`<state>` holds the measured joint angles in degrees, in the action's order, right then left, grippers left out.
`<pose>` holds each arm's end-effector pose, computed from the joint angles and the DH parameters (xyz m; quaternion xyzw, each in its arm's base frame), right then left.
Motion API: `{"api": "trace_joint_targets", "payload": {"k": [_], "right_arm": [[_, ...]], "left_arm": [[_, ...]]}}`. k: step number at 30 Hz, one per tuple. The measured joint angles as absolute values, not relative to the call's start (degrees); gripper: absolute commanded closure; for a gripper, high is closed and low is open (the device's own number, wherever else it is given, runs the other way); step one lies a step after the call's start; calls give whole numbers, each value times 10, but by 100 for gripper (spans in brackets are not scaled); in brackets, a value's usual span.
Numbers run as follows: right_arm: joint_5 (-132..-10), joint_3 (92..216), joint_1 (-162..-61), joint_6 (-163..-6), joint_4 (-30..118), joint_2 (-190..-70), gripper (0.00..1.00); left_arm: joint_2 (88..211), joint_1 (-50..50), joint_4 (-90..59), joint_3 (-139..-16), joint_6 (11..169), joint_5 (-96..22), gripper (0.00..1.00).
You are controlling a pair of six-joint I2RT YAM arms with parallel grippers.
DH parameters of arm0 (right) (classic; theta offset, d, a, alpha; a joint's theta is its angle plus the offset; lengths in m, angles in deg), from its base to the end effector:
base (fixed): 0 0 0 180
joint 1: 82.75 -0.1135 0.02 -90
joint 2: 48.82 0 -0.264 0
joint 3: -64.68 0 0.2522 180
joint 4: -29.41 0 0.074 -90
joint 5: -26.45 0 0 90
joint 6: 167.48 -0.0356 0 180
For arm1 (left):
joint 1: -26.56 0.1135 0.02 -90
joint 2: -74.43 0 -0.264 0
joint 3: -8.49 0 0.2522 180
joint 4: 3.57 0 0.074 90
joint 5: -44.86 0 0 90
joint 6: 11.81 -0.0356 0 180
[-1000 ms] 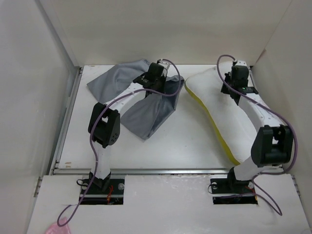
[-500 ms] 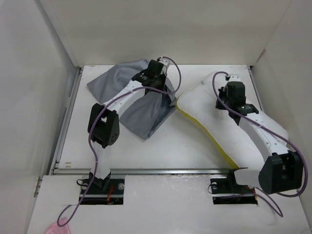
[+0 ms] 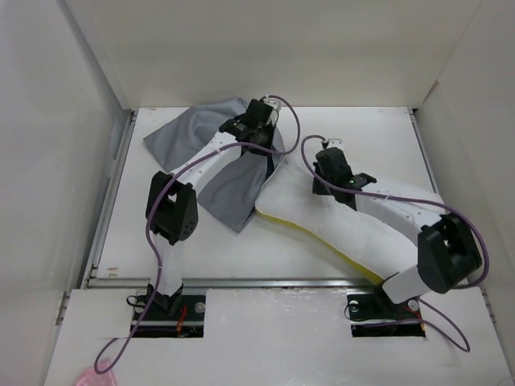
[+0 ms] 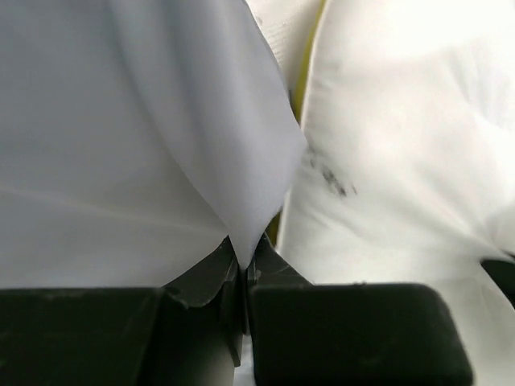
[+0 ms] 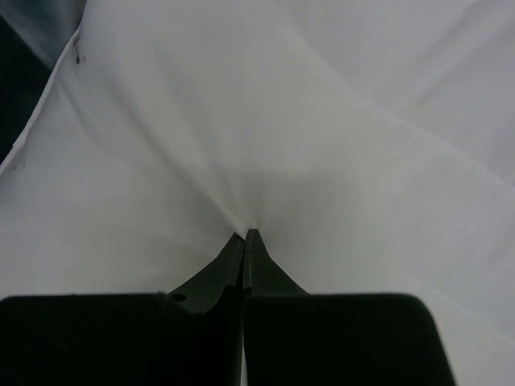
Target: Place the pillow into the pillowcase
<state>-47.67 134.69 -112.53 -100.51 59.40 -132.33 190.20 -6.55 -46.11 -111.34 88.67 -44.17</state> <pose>0.2773 0.1475 0.2424 0.0009 0.9116 0.0602 0.4067 0.3951 -0.2584 0.3009 0.1803 0.8824 -0.1684 0.4007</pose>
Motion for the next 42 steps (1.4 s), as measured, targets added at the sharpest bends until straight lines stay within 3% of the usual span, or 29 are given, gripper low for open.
{"api": "trace_joint_targets", "payload": {"k": [12, 22, 23, 25, 27, 28, 29, 31, 37, 42], "right_arm": [[-382, 1502, -1126, -1121, 569, -1422, 100], [-348, 1527, -1200, -1166, 554, -1495, 100], [-348, 1528, -1207, -1183, 550, -1507, 97], [-350, 1529, -1216, -1209, 547, -1527, 77], [-357, 1527, -1216, -1215, 536, -1535, 44], [-362, 1525, -1214, -1211, 522, -1534, 14], [-370, 1520, -1213, -1201, 507, -1527, 6], [-389, 1497, -1207, -1160, 469, -1501, 0], [-510, 1485, -1121, -1042, 424, -1434, 0], [-602, 1602, -1034, -930, 414, -1532, 0]], "left_arm": [[1901, -74, -473, -1097, 912, -463, 100], [1896, -75, -518, -1144, 935, -469, 100], [1896, -75, -518, -1147, 940, -469, 100], [1895, -76, -520, -1148, 948, -469, 100], [1895, -75, -524, -1146, 955, -472, 100], [1895, -75, -528, -1145, 958, -474, 100], [1895, -76, -530, -1144, 962, -478, 100], [1895, -75, -534, -1144, 968, -483, 100], [1890, -70, -532, -1126, 985, -499, 100], [1890, -63, -531, -1122, 991, -513, 100]]}}
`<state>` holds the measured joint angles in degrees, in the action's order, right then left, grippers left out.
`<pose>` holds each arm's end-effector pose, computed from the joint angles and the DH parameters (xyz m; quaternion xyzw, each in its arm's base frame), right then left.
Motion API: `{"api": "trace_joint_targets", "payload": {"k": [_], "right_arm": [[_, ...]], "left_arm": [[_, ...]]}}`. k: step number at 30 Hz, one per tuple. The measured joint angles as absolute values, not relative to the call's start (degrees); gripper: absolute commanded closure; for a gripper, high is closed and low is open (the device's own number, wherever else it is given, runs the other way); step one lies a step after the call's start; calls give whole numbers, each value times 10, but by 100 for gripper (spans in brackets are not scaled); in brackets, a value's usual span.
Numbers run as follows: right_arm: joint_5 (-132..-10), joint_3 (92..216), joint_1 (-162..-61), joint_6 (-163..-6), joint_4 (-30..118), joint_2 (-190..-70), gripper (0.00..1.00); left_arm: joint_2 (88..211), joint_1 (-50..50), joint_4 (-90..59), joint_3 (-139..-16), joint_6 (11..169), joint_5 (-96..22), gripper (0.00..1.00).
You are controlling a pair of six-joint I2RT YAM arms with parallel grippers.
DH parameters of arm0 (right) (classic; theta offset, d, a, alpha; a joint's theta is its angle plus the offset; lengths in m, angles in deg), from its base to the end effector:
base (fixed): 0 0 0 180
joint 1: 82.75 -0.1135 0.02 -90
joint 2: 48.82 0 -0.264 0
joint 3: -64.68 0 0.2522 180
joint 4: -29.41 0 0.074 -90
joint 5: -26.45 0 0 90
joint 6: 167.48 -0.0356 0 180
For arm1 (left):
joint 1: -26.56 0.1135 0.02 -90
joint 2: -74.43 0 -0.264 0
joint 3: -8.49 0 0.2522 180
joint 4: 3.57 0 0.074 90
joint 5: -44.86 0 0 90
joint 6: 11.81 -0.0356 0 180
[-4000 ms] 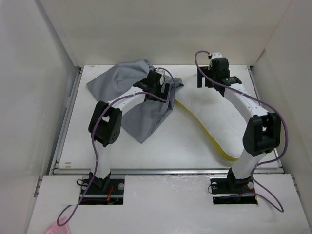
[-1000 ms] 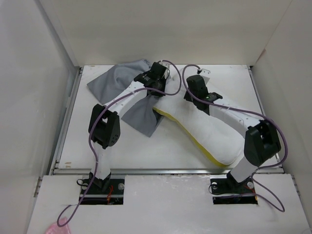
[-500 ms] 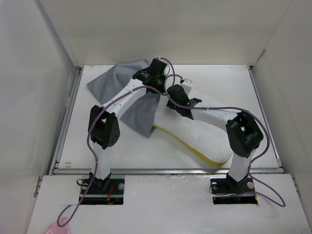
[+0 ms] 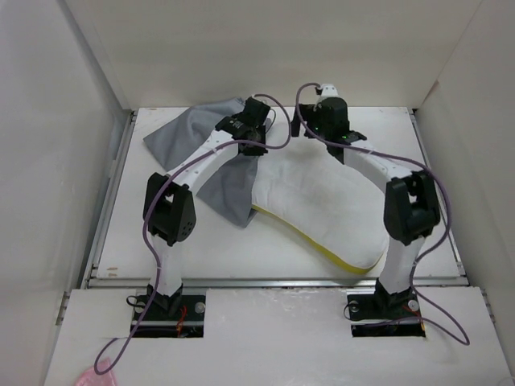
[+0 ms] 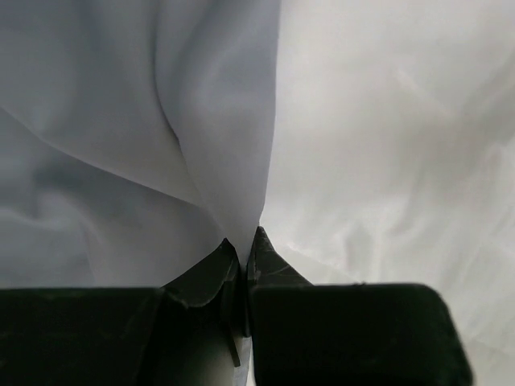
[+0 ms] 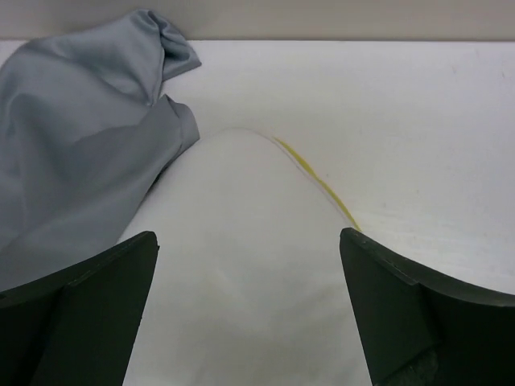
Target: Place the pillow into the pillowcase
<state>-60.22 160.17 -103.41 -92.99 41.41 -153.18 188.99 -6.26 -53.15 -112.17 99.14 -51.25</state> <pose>0.4096 0.1523 0.2913 -0.0205 0.8230 0.1533 0.5465 0.3885 -0.2461 0.3051 0.0739 0.9147 -0.1347 0.3739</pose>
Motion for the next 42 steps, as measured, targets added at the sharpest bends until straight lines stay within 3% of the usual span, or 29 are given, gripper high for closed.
{"api": "trace_joint_targets", "payload": {"k": [6, 7, 8, 9, 10, 11, 15, 22, 31, 42], "right_arm": [[-681, 1752, -1032, -840, 429, -1708, 0], [-691, 1774, -1031, -833, 433, -1735, 1], [-702, 1790, -1030, -828, 437, -1758, 10], [-715, 1801, -1028, -821, 440, -1777, 27], [-730, 1807, -1025, -813, 443, -1790, 80], [-749, 1811, -1021, -804, 446, -1798, 100], [-838, 1780, -1006, -788, 432, -1768, 100], [-911, 1516, -1015, -775, 356, -1562, 100], [-853, 1425, -1130, -764, 306, -1500, 100], [-890, 1363, -1149, -721, 299, -1424, 100]], "left_arm": [[1890, -56, -530, -1122, 994, -523, 100], [1890, -56, -530, -1122, 994, -525, 100], [1890, -56, -530, -1123, 994, -526, 100], [1890, -56, -530, -1125, 994, -528, 100], [1890, -56, -530, -1128, 994, -528, 100], [1890, -56, -531, -1130, 994, -529, 100], [1900, -56, -536, -1162, 993, -535, 100], [1928, -56, -536, -1219, 999, -547, 100], [1935, -57, -567, -1221, 1020, -559, 100], [1935, -68, -580, -1220, 1045, -610, 100]]}}
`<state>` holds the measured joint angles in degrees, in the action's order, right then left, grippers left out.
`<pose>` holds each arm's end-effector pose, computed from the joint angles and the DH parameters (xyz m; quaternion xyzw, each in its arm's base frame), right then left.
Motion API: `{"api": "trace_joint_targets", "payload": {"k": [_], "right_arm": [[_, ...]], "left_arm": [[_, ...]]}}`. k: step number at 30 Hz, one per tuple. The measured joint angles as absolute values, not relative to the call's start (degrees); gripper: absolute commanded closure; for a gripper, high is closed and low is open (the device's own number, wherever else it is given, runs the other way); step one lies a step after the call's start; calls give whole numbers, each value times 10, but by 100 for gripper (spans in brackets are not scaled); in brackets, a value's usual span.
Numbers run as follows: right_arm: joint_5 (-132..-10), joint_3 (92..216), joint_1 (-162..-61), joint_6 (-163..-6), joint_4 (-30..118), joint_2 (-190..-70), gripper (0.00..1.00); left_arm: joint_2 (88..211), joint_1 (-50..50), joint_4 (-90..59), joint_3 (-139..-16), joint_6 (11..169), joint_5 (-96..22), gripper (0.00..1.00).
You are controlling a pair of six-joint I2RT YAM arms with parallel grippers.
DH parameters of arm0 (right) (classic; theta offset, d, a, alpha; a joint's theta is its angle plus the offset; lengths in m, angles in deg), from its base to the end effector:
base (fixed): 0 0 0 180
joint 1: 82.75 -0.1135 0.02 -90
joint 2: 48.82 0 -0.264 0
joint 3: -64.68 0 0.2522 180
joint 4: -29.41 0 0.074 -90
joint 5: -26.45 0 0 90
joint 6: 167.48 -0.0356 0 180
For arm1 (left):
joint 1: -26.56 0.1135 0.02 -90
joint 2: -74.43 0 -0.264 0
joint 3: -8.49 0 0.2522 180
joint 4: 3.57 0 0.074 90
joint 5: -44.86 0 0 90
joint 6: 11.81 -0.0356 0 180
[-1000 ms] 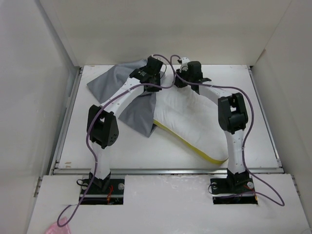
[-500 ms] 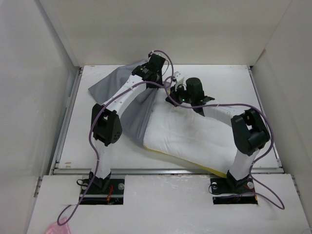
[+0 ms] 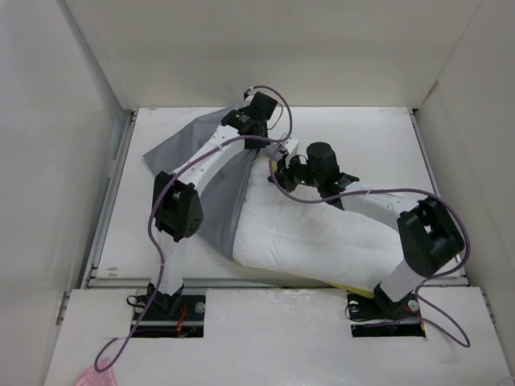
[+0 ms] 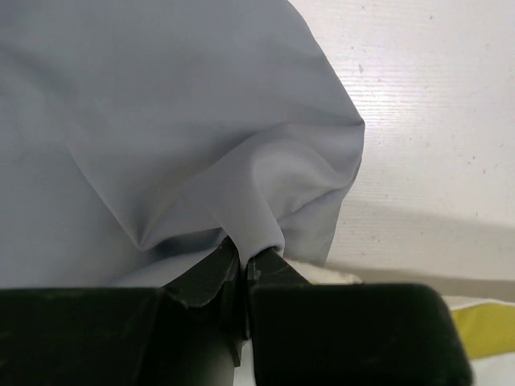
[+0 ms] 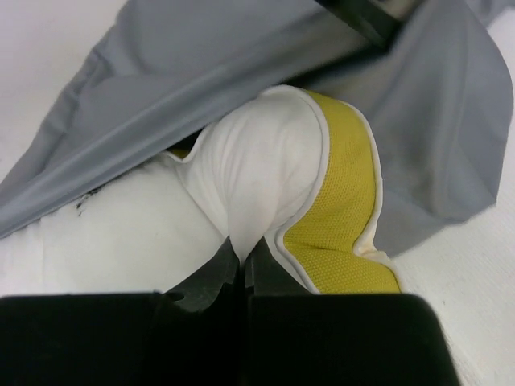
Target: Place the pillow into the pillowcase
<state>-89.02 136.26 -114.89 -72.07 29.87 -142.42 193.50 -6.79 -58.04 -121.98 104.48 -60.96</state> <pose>0.3038 0.2090 0.2418 -0.3770 0.7283 0.3036 0.4850 0.4018 -0.2528 0.3202 0.0012 0.9102 -0.0866 0.4050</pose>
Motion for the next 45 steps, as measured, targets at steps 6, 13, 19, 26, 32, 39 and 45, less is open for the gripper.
{"api": "trace_joint_targets", "payload": {"k": [6, 13, 19, 26, 32, 39, 45], "right_arm": [[-920, 1358, -1185, -692, 298, -1412, 100], [-944, 1411, -1178, -684, 298, -1500, 100], [-1000, 1461, -1158, -745, 245, -1544, 100], [-952, 1568, -1044, -907, 241, -1622, 100], [-856, 1619, -1018, -1022, 229, -1653, 100], [-843, 1646, -970, -1092, 210, -1706, 73], [-865, 1627, -970, -1029, 215, -1698, 100]], "left_arm": [[1931, -78, -589, -1209, 1049, -618, 100], [1866, -100, -563, -1122, 1048, -630, 100], [1796, -91, -494, -1036, 1055, -640, 100], [1688, -143, -466, -962, 1054, -586, 100], [1644, -153, -454, -902, 1055, -560, 100], [1678, -149, -441, -886, 1055, -546, 100], [1778, -118, -440, -940, 1057, -544, 100]]}}
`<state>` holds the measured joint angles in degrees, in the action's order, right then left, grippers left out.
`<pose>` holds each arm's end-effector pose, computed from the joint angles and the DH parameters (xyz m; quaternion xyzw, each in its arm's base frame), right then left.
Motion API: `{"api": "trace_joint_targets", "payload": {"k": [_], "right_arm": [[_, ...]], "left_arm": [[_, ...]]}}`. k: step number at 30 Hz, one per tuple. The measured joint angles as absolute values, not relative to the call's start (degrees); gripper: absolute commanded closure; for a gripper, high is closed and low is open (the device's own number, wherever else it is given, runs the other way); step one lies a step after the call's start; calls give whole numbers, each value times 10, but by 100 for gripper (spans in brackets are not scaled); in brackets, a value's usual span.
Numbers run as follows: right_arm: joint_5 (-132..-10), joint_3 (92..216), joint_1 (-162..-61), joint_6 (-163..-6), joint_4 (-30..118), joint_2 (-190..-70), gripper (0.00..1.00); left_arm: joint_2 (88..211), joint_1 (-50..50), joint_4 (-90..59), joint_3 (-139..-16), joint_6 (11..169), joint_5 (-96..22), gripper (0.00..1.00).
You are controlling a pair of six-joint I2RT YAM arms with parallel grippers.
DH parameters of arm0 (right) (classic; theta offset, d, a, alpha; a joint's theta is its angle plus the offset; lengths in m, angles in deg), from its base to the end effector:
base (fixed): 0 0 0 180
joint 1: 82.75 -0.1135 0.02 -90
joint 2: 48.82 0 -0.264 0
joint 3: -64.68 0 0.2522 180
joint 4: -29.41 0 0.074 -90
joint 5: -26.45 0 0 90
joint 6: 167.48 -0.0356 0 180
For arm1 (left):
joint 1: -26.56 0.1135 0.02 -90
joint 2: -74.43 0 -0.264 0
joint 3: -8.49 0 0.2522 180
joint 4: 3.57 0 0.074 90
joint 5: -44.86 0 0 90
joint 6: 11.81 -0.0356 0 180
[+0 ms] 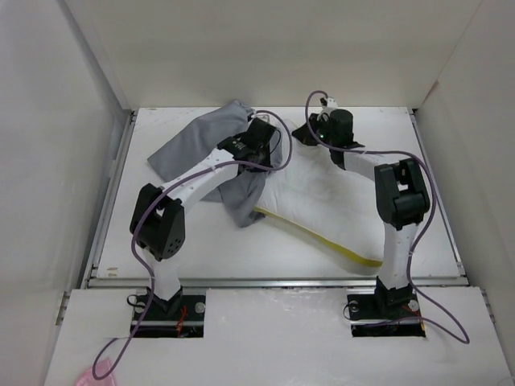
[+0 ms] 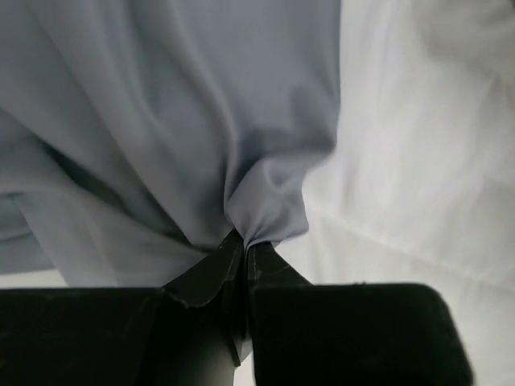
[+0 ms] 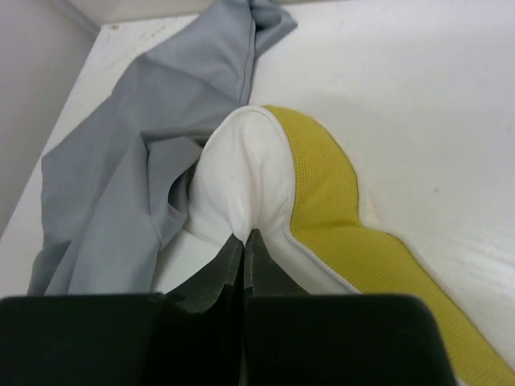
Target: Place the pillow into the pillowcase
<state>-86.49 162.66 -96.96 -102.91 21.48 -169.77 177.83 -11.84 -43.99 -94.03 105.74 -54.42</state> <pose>0.4727 0.1340 0.2138 -0.0444 0.7858 0.3507 0.5075 0.3291 -0.2535 0.2944 0.0526 0.9071 -0.1618 0.3849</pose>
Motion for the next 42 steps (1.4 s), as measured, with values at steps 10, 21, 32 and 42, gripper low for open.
{"api": "trace_joint_targets", "payload": {"k": [10, 21, 32, 42], "right_arm": [[-868, 1408, -981, -1030, 133, -1543, 49], [-771, 1419, -1001, -920, 260, -1485, 0], [-655, 1341, -1236, -811, 477, -1285, 0], [-636, 1340, -1273, -777, 556, -1358, 13]], "left_arm": [[1818, -77, -453, -1076, 1069, -534, 73], [1730, -94, -483, -937, 1071, -550, 0], [1425, -133, -462, -598, 1164, -537, 3], [1508, -230, -380, -516, 1250, -528, 25]]}}
